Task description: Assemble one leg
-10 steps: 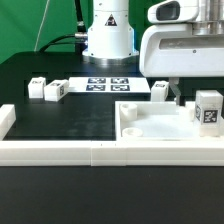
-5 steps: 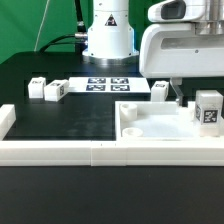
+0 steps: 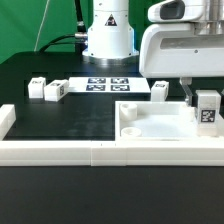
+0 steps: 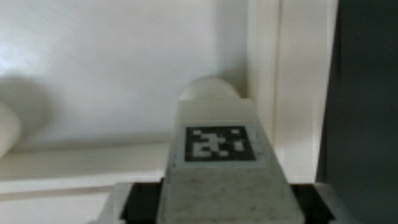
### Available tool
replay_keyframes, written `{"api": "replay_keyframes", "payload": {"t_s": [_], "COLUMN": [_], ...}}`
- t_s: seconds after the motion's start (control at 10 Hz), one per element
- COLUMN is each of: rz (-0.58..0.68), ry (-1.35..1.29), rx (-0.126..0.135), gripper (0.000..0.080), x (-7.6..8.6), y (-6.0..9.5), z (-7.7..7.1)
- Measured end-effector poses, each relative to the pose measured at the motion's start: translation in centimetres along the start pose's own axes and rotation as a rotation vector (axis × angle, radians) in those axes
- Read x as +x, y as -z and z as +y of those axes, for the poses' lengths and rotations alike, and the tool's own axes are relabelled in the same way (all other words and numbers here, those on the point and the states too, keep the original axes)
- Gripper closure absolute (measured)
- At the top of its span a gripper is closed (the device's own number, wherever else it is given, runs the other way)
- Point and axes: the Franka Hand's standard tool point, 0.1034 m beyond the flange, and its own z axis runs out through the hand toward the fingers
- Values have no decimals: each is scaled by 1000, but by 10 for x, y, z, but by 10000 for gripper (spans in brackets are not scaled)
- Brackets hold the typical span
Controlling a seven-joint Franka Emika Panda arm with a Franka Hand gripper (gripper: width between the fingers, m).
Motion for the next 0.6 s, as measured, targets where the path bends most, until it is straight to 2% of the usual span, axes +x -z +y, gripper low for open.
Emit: {"api": "replay_keyframes", "payload": {"t_s": [0.6], "rz": [20], "ry": [-738], "rx": [9], "gripper": [509], "x": [-1], "y": [0], "z": [-1]}}
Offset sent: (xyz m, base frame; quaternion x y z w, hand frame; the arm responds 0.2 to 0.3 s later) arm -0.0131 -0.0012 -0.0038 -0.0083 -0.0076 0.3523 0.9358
